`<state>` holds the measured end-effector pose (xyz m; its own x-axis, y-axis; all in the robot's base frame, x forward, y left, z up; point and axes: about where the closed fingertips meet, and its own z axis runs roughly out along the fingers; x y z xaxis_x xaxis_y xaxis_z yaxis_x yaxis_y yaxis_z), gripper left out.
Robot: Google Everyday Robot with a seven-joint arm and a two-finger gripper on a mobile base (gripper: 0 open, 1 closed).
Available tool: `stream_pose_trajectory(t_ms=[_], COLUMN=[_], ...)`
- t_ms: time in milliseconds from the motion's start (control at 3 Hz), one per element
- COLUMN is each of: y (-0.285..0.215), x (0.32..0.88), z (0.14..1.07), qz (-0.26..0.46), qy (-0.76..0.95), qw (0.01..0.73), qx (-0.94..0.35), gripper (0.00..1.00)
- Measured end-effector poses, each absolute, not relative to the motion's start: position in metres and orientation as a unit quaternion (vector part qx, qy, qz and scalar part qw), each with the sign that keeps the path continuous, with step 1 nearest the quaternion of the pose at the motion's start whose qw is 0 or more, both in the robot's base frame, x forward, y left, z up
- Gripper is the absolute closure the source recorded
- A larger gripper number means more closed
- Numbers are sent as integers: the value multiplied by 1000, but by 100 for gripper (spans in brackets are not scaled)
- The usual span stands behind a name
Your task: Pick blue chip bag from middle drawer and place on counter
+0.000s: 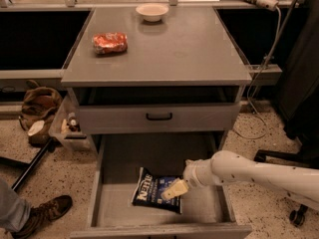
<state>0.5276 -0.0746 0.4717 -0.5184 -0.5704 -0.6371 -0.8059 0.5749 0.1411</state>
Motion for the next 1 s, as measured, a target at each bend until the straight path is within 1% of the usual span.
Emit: stream_pose_trajectory(t_ms=[333, 1000], y=[-73, -36], x=[555, 569], z=[438, 407], qz=[218, 229], qy=[847, 839], qw=[301, 327], qx=[-379, -370], gripper=[0, 0])
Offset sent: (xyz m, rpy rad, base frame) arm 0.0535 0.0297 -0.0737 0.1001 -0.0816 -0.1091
